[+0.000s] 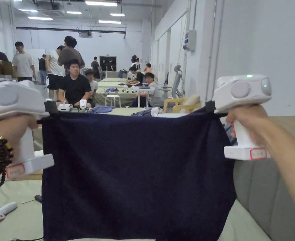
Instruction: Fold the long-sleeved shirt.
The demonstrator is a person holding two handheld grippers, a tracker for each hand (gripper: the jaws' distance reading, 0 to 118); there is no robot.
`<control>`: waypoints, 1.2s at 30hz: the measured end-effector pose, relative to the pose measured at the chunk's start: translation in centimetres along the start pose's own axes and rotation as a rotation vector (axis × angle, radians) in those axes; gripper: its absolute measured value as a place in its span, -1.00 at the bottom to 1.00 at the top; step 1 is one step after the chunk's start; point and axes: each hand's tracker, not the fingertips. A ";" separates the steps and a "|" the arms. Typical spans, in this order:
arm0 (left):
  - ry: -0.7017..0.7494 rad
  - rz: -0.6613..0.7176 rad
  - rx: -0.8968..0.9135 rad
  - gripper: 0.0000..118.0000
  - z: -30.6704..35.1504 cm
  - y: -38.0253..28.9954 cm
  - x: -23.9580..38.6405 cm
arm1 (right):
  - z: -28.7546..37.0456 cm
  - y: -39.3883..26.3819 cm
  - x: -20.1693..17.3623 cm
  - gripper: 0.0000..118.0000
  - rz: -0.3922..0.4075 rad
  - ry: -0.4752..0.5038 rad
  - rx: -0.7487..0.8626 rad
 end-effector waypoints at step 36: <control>0.166 -0.178 -0.809 -0.78 31.4 -47.8 -12.2 | 25.8 -56.4 -4.9 -0.89 0.209 0.344 -0.929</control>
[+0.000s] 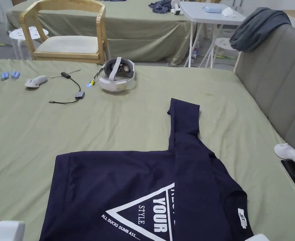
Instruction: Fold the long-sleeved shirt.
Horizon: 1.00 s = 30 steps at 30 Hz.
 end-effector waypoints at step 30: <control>-0.012 -0.117 0.300 -0.94 -5.1 24.2 6.3 | 6.5 36.4 8.0 -0.74 -0.235 -0.098 0.393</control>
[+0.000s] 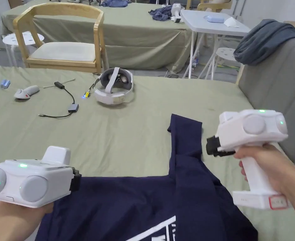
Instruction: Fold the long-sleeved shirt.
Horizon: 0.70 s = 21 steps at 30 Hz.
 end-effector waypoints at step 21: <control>-0.041 0.096 -0.089 -0.94 -8.5 -4.1 -1.2 | -26.1 15.9 0.6 -0.92 -0.168 -0.104 -0.173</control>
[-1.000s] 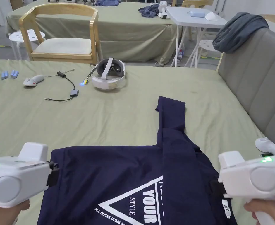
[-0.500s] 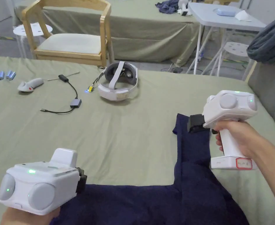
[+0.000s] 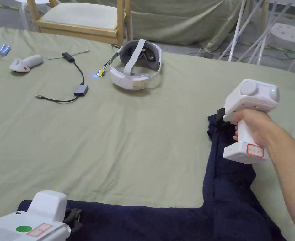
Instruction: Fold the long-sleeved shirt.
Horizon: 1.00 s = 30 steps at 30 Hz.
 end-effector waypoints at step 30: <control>-0.029 -0.005 0.129 -0.94 16.6 -7.3 2.4 | 14.9 -41.3 4.2 -0.86 0.144 0.064 -0.068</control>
